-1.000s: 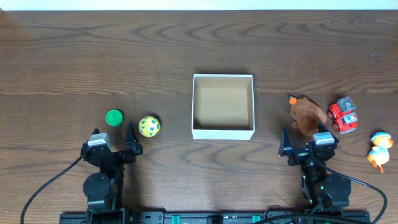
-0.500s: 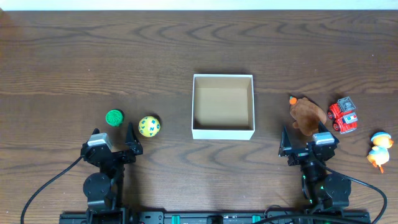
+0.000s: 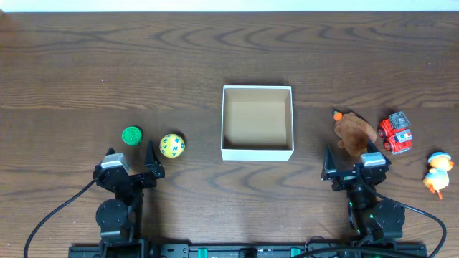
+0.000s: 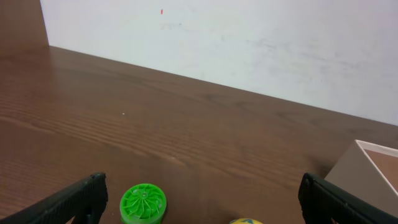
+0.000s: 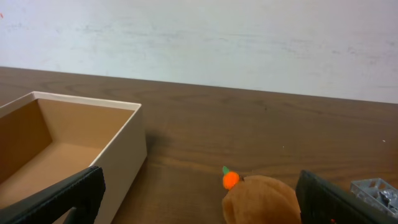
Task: Pack container
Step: 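Move the right gripper toward the red toy fire truck, then lower the right gripper over the red fire truck and grasp it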
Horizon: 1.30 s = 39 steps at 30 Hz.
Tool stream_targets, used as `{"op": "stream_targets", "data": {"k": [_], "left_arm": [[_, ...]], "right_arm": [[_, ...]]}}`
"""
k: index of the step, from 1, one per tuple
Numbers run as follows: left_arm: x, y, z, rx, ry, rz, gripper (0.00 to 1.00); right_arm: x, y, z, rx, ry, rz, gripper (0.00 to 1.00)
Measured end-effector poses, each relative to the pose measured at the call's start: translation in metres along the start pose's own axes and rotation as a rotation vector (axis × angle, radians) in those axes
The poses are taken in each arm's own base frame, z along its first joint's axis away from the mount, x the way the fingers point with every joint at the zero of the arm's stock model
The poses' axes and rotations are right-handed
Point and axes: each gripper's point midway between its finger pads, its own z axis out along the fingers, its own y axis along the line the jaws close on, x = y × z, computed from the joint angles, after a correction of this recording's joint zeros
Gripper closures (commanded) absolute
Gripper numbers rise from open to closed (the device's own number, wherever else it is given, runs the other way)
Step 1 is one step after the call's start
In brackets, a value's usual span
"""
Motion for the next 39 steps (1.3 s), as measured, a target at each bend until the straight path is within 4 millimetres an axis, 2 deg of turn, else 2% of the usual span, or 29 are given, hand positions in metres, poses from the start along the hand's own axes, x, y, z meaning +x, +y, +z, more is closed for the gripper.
{"op": "stream_targets", "data": {"k": [12,18,21,25,28,35,39], "left_arm": [[0.001,-0.002,0.0,0.011,0.005,-0.006,0.02],[0.007,-0.004,-0.007,0.007,0.12,-0.044,0.02],[-0.011,-0.01,-0.011,0.005,0.163,-0.044,0.02],[-0.056,-0.019,-0.011,-0.004,0.202,-0.039,0.02],[-0.074,-0.022,-0.007,-0.023,0.287,-0.038,0.02],[-0.084,-0.025,0.002,-0.068,0.497,-0.029,0.02],[-0.078,-0.024,0.005,-0.082,0.558,-0.029,0.02]], "right_arm": [[-0.005,0.0,0.0,-0.003,-0.022,0.061,0.01],[0.0,0.003,0.0,-0.014,0.033,0.138,0.01],[-0.015,0.002,-0.001,-0.007,0.067,0.154,0.01],[-0.06,-0.01,0.005,0.038,0.116,0.164,0.01],[-0.083,-0.019,0.016,0.063,0.211,0.163,0.01],[-0.108,-0.06,0.045,0.128,0.634,0.19,0.01],[-0.112,-0.082,0.053,0.138,0.857,0.208,0.01]]}}
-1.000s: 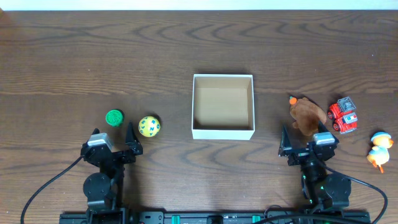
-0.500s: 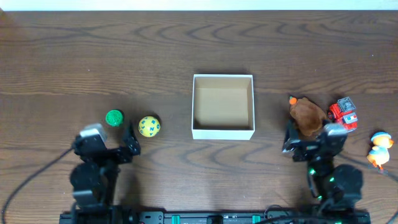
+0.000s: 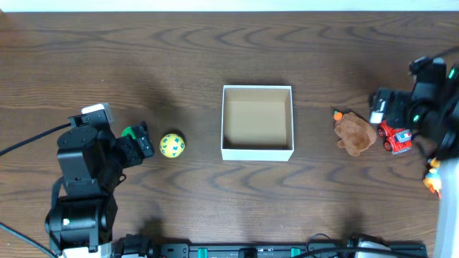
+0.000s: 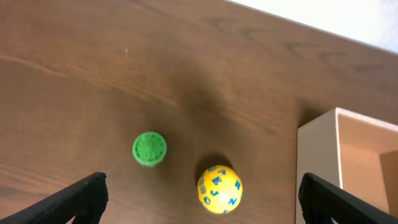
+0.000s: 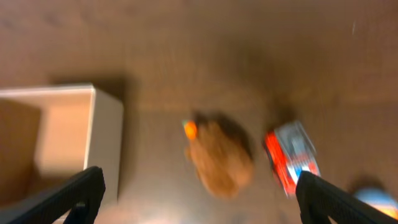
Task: Pack container
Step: 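Lower the right gripper over the red fire truck and grasp it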
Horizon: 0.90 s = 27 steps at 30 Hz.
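The white open box [image 3: 257, 153] with a bare brown floor stands mid-table. Left of it lie a yellow lettered ball [image 3: 172, 145] and a green ribbed disc [image 3: 130, 132]. To the right are a brown plush [image 3: 355, 133], a red toy truck [image 3: 396, 136] and a yellow duck [image 3: 432, 180] partly under the arm. My left gripper [image 4: 199, 211] hangs open high above the ball [image 4: 219, 188] and the disc [image 4: 149, 149]. My right gripper [image 5: 202, 208] is open, raised over the plush [image 5: 221, 158] and the truck [image 5: 291, 157]; that view is blurred. Neither holds anything.
The dark wooden table runs wide around the box. The box wall shows at the right of the left wrist view [image 4: 317, 162] and at the left of the right wrist view [image 5: 106, 143]. The duck lies close to the table's right edge.
Both arms have risen from low at the table's front. The left now looks down on the disc and ball, the right on the plush and truck. No object has moved.
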Tool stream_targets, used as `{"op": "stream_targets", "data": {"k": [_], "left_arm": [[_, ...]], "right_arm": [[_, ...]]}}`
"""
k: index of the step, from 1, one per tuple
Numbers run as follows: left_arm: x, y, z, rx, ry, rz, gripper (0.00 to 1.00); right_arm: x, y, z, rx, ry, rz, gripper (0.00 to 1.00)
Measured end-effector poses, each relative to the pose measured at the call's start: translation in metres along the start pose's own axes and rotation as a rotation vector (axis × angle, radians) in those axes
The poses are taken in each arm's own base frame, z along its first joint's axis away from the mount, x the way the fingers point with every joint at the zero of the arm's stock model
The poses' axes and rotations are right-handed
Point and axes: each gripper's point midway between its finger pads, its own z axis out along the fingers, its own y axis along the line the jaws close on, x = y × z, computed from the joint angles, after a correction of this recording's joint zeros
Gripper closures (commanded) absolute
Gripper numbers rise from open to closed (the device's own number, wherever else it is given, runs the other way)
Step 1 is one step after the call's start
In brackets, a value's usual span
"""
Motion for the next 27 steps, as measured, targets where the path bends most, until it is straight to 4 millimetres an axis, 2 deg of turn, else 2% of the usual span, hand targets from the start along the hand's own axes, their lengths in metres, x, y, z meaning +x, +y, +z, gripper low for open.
{"op": "stream_targets", "data": {"k": [3,7,13,16,21,27], "left_arm": [[0.005,0.001,0.002,-0.006,0.026,-0.001,0.02],[0.006,0.001,0.002,-0.007,0.029,-0.001,0.02],[0.006,0.001,0.002,-0.006,0.029,-0.001,0.02],[0.006,0.001,0.002,-0.007,0.029,-0.001,0.02],[0.006,0.001,0.002,-0.007,0.029,-0.001,0.02],[0.006,0.001,0.002,-0.007,0.029,-0.001,0.02]], "right_arm": [[-0.007,-0.014,0.006,0.028,0.092,0.007,0.01],[-0.017,-0.032,0.018,0.082,0.123,-0.054,0.01],[-0.002,-0.047,0.041,0.096,0.252,-0.264,0.01],[0.011,-0.06,0.063,0.087,0.353,-0.333,0.01],[0.026,-0.092,0.093,0.141,0.469,-0.322,0.01],[0.039,-0.117,0.109,0.165,0.534,-0.274,0.01]]}}
